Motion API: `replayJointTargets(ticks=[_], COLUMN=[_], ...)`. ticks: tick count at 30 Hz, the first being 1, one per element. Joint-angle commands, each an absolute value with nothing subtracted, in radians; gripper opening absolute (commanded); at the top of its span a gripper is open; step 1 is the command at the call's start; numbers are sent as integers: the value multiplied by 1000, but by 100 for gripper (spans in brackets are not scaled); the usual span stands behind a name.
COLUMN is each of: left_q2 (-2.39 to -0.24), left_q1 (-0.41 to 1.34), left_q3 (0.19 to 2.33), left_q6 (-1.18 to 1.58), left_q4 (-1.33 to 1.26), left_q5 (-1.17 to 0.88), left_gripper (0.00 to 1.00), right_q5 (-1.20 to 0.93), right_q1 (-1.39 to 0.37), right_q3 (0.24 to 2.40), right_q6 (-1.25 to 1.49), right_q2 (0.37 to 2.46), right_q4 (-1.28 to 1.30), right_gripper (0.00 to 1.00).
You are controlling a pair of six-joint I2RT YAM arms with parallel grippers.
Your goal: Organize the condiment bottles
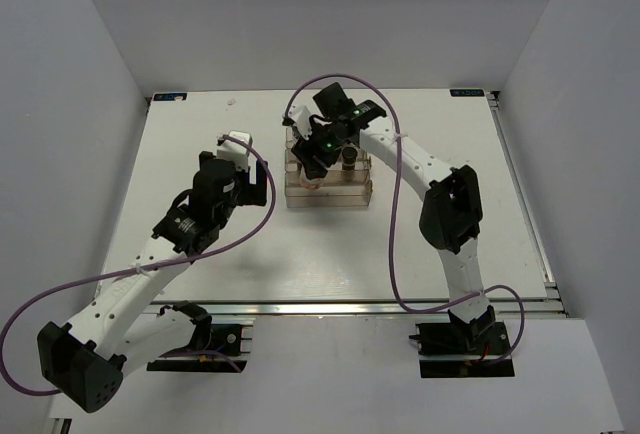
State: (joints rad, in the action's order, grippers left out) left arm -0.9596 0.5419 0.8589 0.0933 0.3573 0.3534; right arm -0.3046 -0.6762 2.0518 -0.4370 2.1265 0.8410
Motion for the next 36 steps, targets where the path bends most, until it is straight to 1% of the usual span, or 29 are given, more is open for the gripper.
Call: replayJointTargets(ticks=[1,9,23,28,29,30,31,32,33,35,36], left_q2=[-931,-930,-927,-928,-928,-930,-930,-930,-930,-930,-930], left_q1=[545,545,545,545,545,545,545,545,545,545,545], left_q3=[856,858,857,856,856,856,856,856,857,856,857], left_q6=[86,84,83,81,83,81,83,83,83,83,83], left_q4=[337,337,337,336,336,336,336,336,336,336,334], left_q5=[368,353,354,356,356,356,357,356,356,354,354], left_gripper=[98,98,98,98,98,98,98,98,98,98,98], right_q5=[-304,-285,-253,-233,-232,-229,-221,-215,-212,-209,-207], right_q1=[-687,-703,-739,-750,-753,-753,-756,-758,-758,-761,-759], right_q3=[2121,2122,2040,2043,2039,2036,2033,2026,2023,2020,2017], right_q6=[-403,-400,-396,-391,-390,-388,-387,-385,-382,-379,-379], right_q2=[2103,2157,2172,2200,2204,2206,2207,2209,2210,2210,2210], right_q4=[753,721,676,675,675,670,669,664,663,658,655], right_gripper=[0,0,0,0,2,9,12,19,23,30,37])
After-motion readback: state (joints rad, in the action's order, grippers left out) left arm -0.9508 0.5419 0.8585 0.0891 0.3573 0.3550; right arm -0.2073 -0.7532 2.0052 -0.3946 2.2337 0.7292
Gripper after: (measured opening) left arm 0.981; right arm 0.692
